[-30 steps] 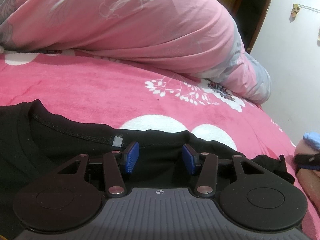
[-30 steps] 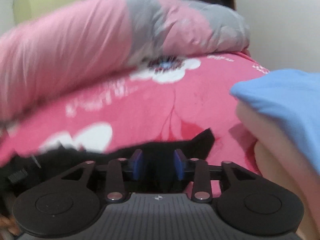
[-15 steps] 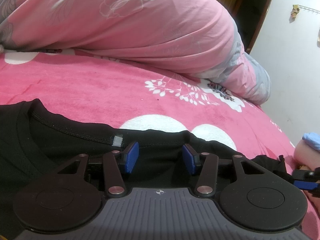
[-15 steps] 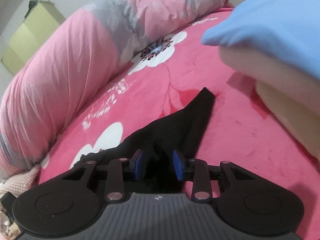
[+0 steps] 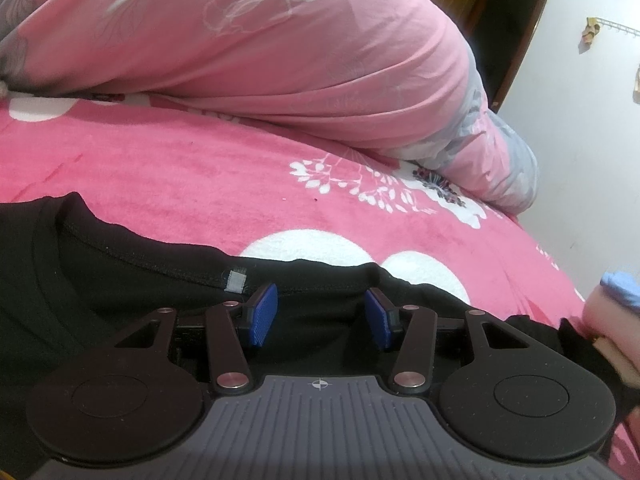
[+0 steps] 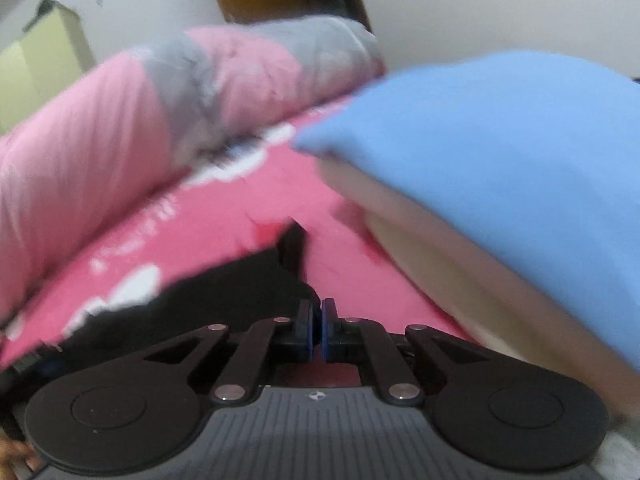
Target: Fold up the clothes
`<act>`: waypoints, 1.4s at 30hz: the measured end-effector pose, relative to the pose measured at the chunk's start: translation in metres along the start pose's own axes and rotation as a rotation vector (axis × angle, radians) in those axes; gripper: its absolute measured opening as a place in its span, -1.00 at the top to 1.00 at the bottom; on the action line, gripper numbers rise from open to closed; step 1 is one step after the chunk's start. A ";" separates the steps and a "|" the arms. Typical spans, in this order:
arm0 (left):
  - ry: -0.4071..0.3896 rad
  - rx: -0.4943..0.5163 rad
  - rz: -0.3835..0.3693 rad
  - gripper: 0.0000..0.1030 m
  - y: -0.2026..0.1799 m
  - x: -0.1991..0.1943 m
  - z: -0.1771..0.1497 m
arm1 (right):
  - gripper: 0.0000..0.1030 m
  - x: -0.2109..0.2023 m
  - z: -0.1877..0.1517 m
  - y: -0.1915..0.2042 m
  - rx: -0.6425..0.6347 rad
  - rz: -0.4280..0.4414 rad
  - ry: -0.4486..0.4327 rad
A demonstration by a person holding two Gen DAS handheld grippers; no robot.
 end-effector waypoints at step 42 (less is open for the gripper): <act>-0.099 -0.230 -0.179 0.04 0.021 -0.015 0.008 | 0.44 0.075 -0.014 0.176 -0.421 0.388 0.122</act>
Point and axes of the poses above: each gripper's, at about its wrist camera, not at the fingertips, and x roughly the way its jaws point, y to its left, z to its top, the point moved 9 cm from there along x, roughly the way its jaws point, and after that the axes turned 8 degrees about x, right-handed, at the moved point
